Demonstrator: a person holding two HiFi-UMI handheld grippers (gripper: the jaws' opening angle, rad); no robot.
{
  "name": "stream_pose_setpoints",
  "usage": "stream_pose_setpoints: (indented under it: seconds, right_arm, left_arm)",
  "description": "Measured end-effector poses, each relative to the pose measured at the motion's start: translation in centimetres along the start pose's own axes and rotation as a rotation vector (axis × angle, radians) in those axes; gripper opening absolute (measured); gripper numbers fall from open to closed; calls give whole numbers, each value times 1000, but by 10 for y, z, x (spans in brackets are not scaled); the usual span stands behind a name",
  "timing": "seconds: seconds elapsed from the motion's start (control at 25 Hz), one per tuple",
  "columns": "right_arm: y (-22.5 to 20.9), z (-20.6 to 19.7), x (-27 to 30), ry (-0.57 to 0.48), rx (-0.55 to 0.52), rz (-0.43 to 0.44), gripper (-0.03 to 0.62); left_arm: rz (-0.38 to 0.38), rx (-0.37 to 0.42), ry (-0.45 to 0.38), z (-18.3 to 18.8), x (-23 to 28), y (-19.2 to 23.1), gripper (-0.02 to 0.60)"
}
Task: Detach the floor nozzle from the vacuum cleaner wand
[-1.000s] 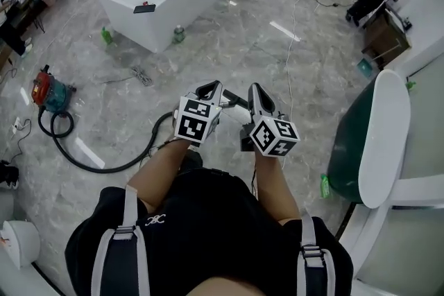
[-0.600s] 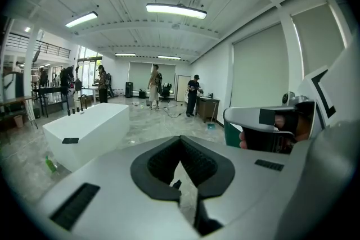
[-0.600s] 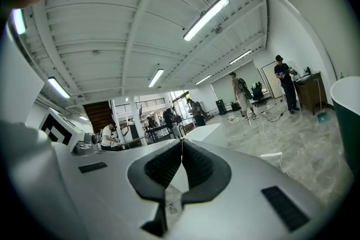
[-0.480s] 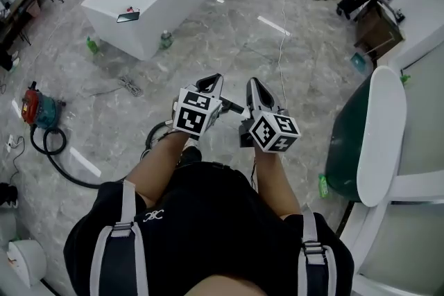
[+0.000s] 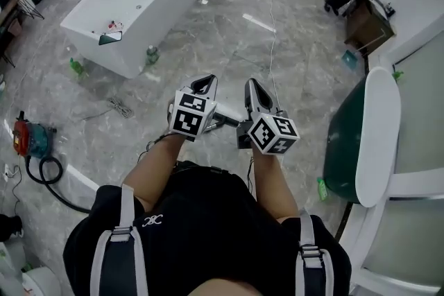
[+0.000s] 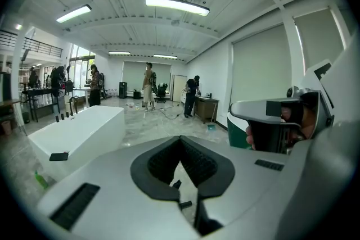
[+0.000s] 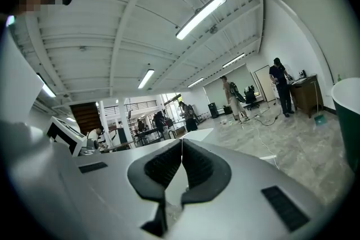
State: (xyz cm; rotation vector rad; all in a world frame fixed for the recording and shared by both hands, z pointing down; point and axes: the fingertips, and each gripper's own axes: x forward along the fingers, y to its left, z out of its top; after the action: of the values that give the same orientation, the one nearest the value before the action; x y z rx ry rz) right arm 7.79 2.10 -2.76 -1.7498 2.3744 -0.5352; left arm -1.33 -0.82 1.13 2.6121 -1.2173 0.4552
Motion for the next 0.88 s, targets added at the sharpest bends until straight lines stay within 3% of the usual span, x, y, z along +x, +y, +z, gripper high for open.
stream_pose_setpoints:
  seconds: [0.28, 0.68, 0.88]
  right_arm:
    - [-19, -14, 43, 33, 8, -85, 17]
    - [-70, -30, 72, 112, 42, -166, 17]
    - [-118, -61, 80, 158, 22, -200, 17]
  left_arm:
    - [-64, -10, 66, -12, 47, 31, 9]
    - [-91, -49, 184, -47, 106, 53, 9]
    - [-111, -7, 282, -105, 144, 50, 9]
